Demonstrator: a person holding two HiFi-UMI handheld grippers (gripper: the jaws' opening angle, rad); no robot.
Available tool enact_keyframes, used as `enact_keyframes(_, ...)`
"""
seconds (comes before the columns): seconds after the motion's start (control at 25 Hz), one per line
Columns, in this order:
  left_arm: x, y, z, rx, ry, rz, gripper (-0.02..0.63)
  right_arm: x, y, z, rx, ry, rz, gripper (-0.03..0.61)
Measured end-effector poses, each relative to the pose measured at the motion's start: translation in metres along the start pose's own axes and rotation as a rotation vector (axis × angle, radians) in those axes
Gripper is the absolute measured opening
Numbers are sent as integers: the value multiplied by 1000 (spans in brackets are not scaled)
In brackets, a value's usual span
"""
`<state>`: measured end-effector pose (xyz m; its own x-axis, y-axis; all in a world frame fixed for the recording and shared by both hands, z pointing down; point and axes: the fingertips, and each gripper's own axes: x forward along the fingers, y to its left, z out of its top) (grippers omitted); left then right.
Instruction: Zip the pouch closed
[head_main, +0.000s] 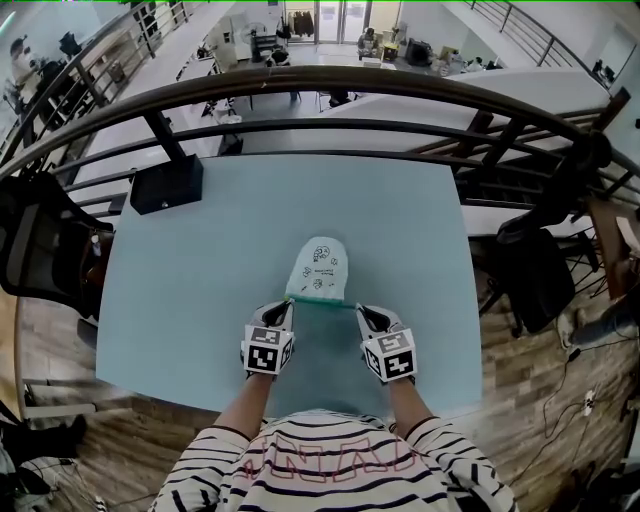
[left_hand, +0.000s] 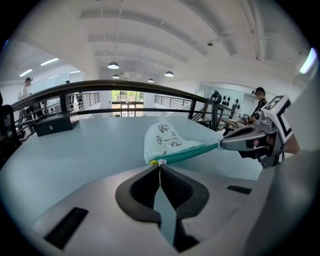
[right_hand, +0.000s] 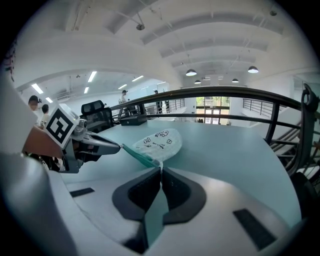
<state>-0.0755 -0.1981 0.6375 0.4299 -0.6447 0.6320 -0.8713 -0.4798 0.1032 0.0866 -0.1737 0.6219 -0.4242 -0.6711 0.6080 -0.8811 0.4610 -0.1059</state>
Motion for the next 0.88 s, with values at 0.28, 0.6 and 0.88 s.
enact_keyframes(0.28, 3, 13, -4, 48, 20, 9, 28, 8, 7, -7, 25, 19, 7, 35)
enact_keyframes(0.6, 13, 20, -16, 95, 77, 41, 28, 19, 14, -21, 11, 71, 23, 35)
enact_keyframes(0.88, 16, 18, -23, 132, 110, 29, 28, 22, 15, -35, 31, 94, 28, 37)
